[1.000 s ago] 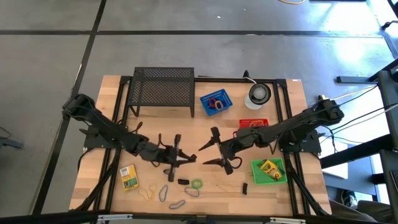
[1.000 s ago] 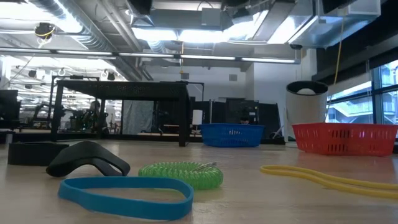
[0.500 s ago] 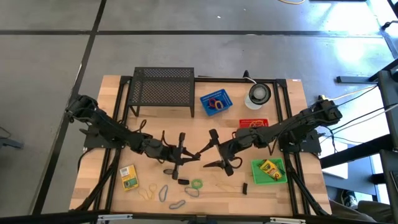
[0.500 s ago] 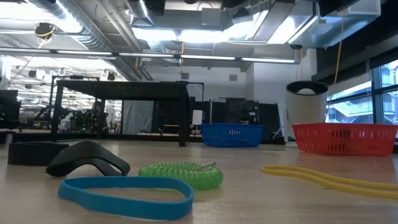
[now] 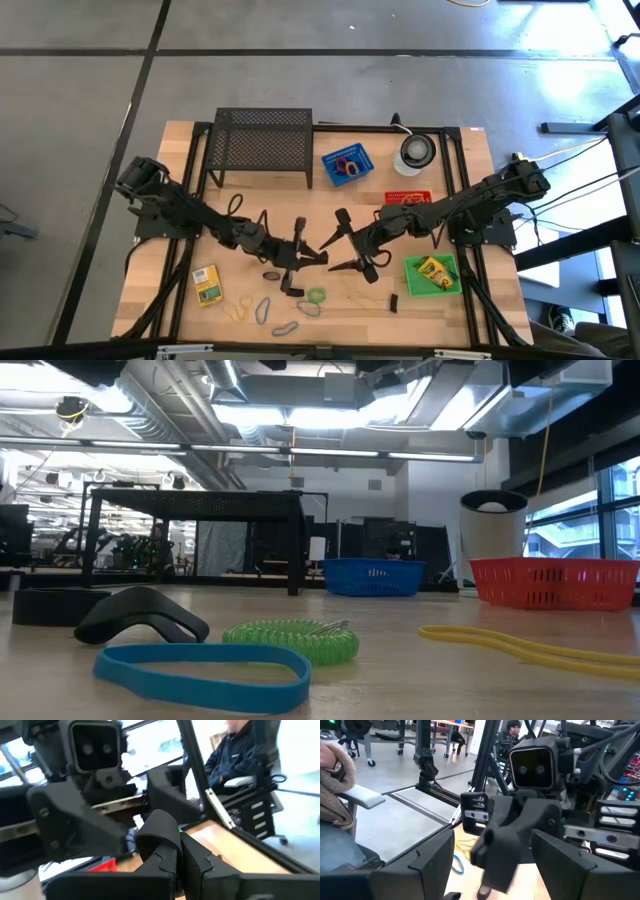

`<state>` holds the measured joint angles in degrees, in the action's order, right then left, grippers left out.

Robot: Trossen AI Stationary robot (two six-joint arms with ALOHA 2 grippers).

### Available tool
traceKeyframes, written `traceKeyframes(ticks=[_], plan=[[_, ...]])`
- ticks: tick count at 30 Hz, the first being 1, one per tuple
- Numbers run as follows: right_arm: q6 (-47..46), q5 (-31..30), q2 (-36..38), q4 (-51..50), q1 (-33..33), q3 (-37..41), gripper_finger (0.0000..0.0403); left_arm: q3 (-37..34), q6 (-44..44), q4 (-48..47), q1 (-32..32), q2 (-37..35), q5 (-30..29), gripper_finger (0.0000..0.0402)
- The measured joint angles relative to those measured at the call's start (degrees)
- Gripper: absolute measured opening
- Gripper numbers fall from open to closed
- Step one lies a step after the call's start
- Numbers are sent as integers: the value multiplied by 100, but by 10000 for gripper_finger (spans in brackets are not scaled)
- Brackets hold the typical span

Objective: Pick & Place Office Desk Supplies
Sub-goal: Put the black arm band into the red bin

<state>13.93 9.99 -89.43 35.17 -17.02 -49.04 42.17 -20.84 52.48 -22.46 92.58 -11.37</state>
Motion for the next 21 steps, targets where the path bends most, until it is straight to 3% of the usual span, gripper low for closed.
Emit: traceKeyframes(ticks=[11,21], plan=[[-197,-2,-2,1,-7,0,250,0,-99,335,94,42,63,3],[-304,-8,-2,8,-2,0,140,0,-248,303,92,61,61,3]])
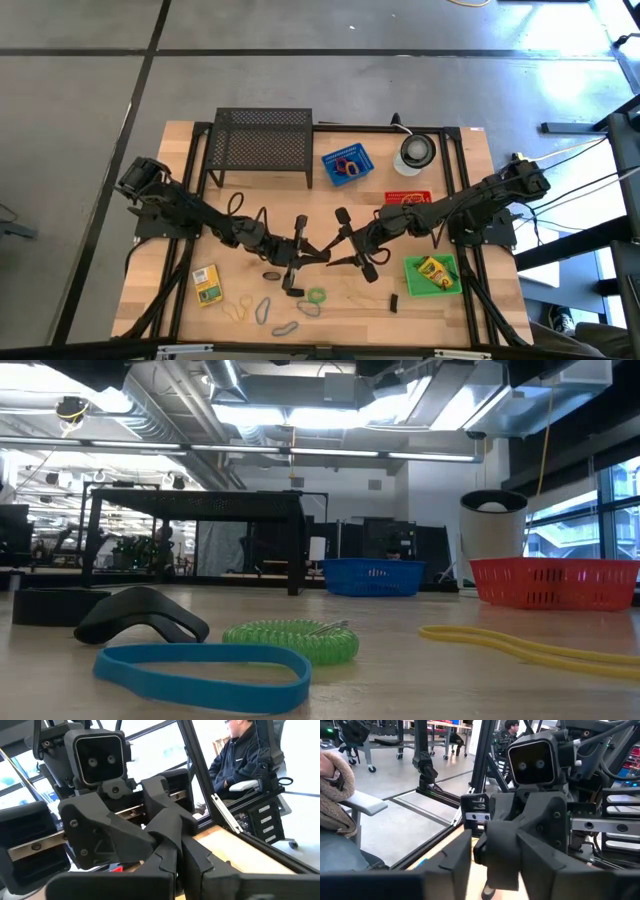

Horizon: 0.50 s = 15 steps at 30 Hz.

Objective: Pick & Place Office Desk Supplies
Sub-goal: Put the black arm band into the red bin

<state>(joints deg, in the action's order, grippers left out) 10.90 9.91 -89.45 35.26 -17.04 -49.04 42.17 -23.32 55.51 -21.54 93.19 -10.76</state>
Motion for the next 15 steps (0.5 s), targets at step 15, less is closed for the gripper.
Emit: traceKeyframes(ticks=[15], plan=[[-481,-1,0,121,13,0,7,-7,228,-17,-17,-2,10,16]])
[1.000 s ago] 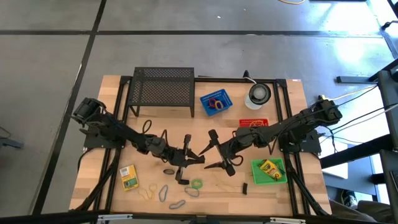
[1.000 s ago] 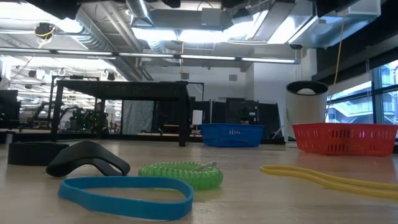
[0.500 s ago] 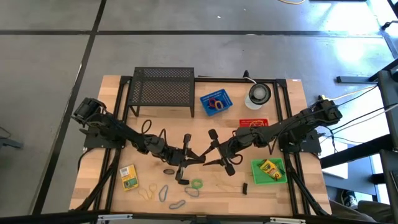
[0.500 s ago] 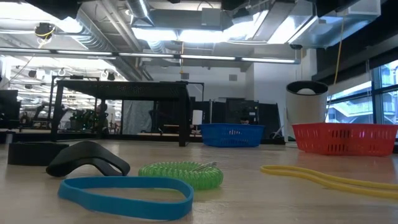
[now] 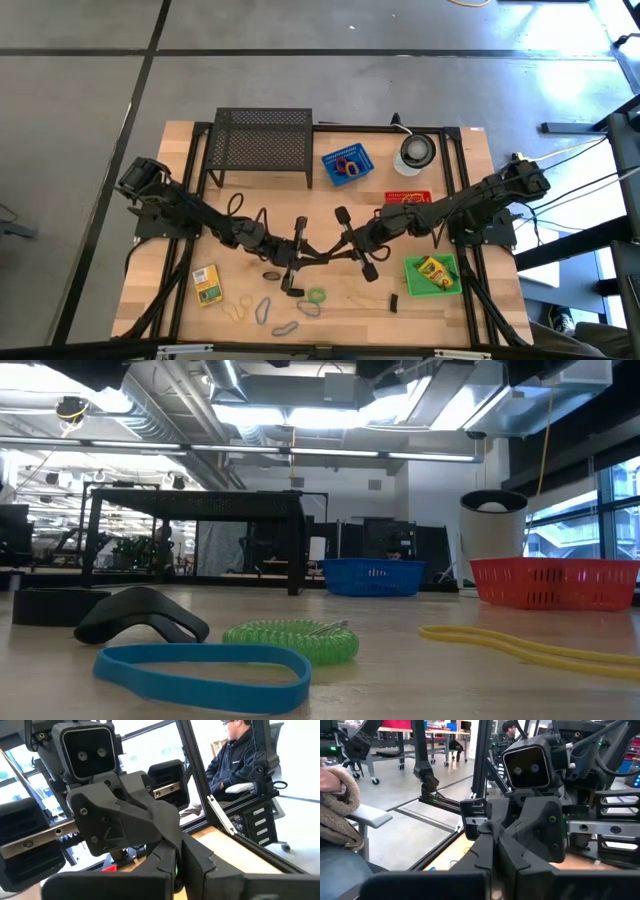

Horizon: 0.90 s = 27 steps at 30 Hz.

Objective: Pick & Place Office Desk Supplies
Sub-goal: Put the black arm band into the red bin

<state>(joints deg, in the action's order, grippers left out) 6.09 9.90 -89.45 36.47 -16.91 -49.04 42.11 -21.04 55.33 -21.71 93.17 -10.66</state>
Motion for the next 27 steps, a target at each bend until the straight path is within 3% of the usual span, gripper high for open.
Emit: traceKeyframes(ticks=[5,10,13,17,20,27], plan=[[-241,-221,38,-129,2,0,8,-1,393,-44,-7,1,-137,64],[-661,-1348,603,-1363,38,-15,7,-4,732,-77,-5,9,-762,127],[-963,-1877,1011,-2414,47,-6,7,9,841,-133,-33,6,-1718,157],[-1492,-2262,1615,-3786,25,6,7,12,1241,-689,-27,-5,-3559,180],[-2107,-2740,1974,-4987,16,1,7,11,1595,-1036,-28,-4,-4334,185],[-4118,-4046,2411,-7944,15,0,7,11,2105,-1320,-26,-4,-4353,181]])
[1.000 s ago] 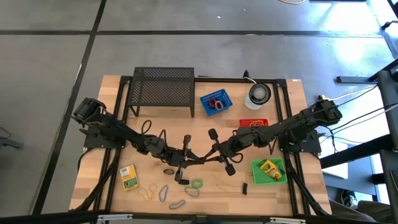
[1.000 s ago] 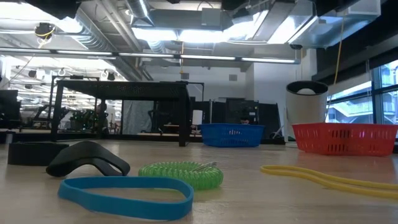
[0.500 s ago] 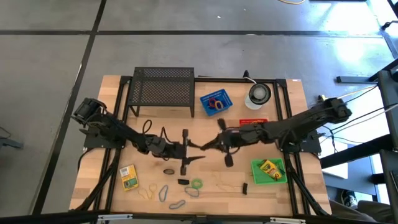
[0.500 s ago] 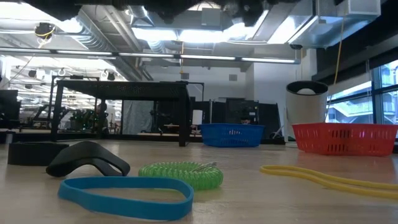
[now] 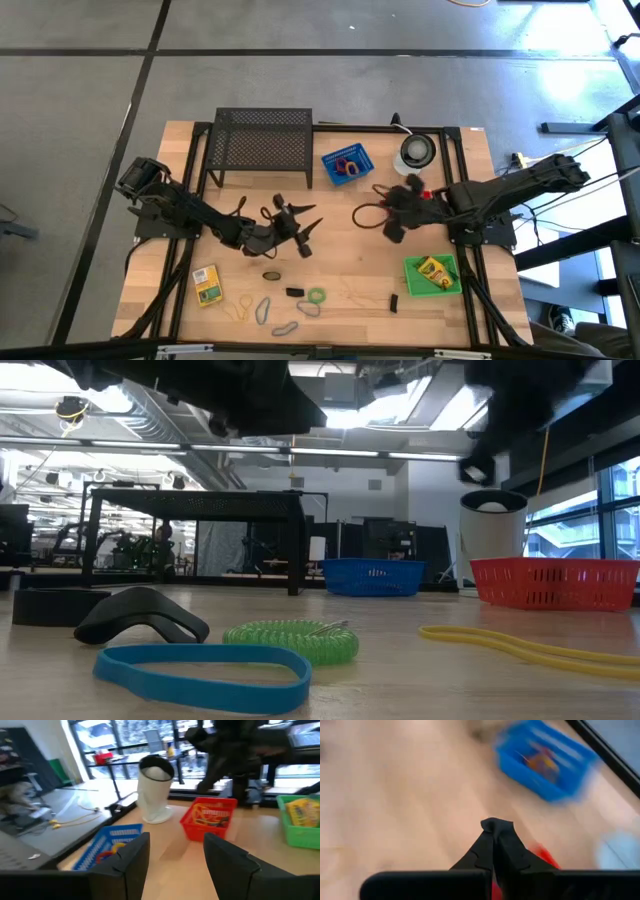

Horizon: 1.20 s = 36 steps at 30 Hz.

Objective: Pick & Place Office Desk Supplies
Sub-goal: Put the black arm band into the red bin

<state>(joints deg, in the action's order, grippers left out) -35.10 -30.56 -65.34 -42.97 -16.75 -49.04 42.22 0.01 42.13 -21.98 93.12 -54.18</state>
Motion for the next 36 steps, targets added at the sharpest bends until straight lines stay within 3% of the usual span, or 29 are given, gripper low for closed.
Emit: traceKeyframes(ticks=[4,11,16,22,24,32,36], plan=[[-1365,-222,-106,-955,2,176,9,0,283,-23,-4,0,321,180],[-2382,-149,-214,-830,11,985,11,-2,662,-87,-5,0,710,180],[-2891,-11,-214,-740,11,1257,27,-2,1132,-227,-21,2,781,180],[-2900,166,-214,-670,9,1425,81,-4,1998,-1056,-120,-71,1060,180],[-2897,162,-214,-663,11,1427,103,-4,2341,-1412,-129,-156,1424,180],[-2899,-233,-214,-605,9,1426,200,-4,2910,-2756,-326,-278,3850,180],[-2897,-237,-214,-524,11,1427,244,-4,3679,-3743,-620,-278,4318,180]])
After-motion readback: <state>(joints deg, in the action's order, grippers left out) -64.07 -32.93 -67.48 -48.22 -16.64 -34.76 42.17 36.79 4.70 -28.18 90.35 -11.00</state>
